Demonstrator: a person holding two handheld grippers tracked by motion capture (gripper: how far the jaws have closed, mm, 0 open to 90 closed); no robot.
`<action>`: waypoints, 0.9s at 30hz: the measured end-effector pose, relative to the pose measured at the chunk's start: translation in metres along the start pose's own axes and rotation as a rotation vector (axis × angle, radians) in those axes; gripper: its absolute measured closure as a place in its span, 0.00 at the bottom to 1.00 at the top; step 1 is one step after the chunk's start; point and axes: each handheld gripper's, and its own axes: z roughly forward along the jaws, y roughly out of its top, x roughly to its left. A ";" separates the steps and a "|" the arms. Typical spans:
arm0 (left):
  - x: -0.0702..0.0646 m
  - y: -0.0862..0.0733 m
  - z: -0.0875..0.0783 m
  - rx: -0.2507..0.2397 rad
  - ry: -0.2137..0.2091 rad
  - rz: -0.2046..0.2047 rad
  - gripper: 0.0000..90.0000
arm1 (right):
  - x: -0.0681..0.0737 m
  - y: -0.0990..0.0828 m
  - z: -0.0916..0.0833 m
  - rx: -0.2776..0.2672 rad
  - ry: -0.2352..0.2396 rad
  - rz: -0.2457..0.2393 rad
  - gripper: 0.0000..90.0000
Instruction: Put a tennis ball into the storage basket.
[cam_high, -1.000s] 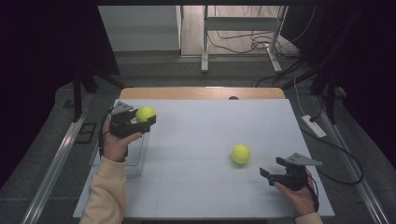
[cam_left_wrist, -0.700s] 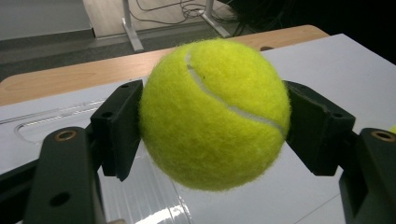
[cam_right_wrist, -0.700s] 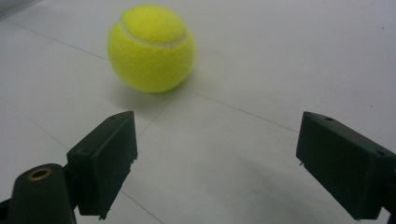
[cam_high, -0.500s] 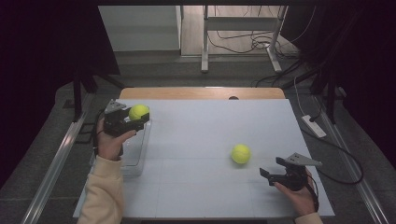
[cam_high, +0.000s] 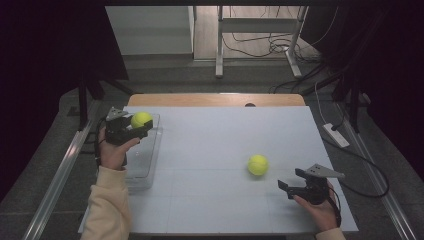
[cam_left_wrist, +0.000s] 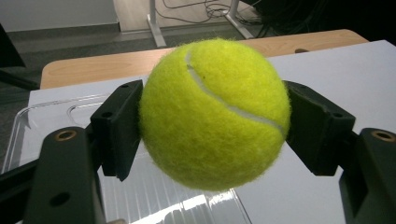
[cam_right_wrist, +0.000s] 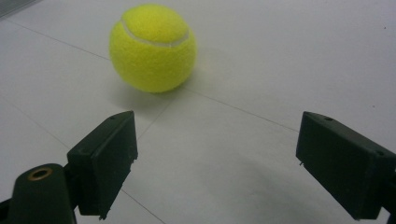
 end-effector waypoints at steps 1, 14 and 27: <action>0.001 0.000 0.001 0.000 0.002 -0.001 0.30 | 0.000 0.000 0.000 0.000 0.000 0.000 0.14; 0.015 -0.005 0.006 -0.003 0.055 -0.021 0.30 | -0.001 0.000 -0.001 -0.005 0.000 0.005 0.14; 0.035 -0.008 0.003 0.006 0.095 -0.071 0.30 | 0.000 -0.001 -0.001 0.000 -0.001 0.001 0.14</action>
